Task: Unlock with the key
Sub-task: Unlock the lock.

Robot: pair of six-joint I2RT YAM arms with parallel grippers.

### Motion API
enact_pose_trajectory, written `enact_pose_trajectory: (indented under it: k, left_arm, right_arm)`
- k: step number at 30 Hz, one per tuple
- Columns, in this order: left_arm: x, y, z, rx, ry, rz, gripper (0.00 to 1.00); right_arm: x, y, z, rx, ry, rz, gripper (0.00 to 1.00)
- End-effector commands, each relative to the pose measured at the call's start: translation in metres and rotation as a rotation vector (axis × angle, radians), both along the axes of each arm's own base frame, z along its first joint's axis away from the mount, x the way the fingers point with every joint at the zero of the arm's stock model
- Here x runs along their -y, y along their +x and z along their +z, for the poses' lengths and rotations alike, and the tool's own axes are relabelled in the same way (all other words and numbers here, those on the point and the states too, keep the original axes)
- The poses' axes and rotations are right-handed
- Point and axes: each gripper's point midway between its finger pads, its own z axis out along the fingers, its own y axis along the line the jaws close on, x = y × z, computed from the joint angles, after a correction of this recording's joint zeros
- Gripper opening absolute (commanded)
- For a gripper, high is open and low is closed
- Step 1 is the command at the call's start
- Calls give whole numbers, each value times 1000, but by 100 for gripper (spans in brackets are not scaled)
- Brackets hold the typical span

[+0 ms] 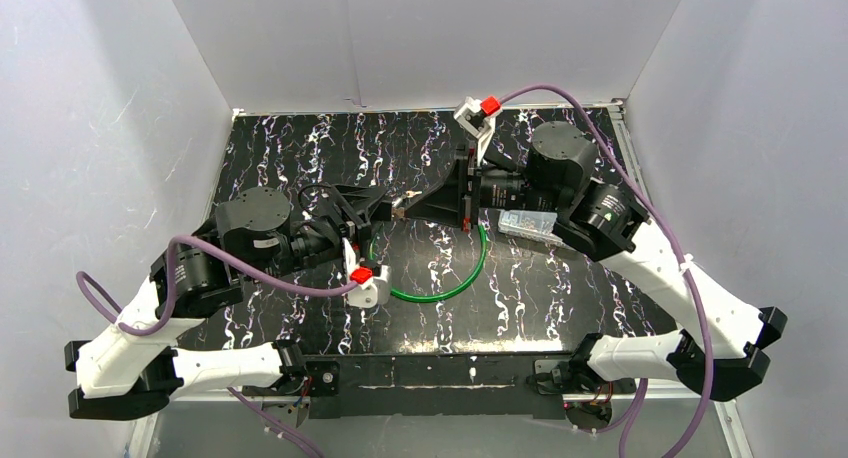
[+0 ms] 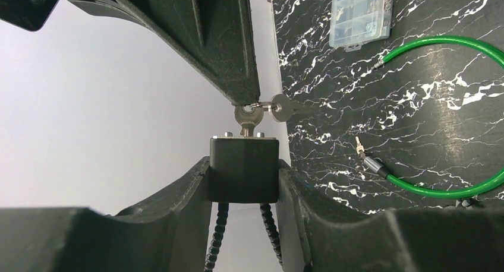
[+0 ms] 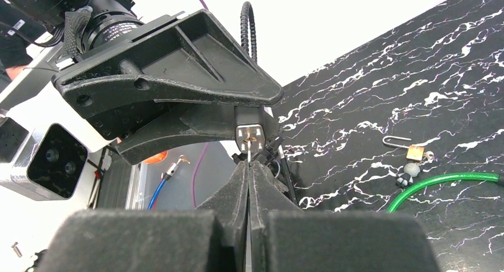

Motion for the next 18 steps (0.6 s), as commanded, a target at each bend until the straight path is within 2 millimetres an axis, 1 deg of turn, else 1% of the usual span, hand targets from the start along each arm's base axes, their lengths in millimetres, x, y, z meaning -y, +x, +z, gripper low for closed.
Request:
enact_pose_trajectory:
  k: [1,10,11,18]
  left_arm:
    - [2,0,7,16,-20,-5,15]
    - [6,-3,13,4,-41,-26,15]
    - [9,-7,13,-7,-46,-49,15]
    - [12,-23,1,-50,-14,-132,14]
  right_arm:
    - [-8,-3,13,24,63,37,1]
    - [-30,-7,11,12,76,68,1]
    - [-31,-8,12,12,82,70,1]
    - [-34,-11,24,26,126,75,1]
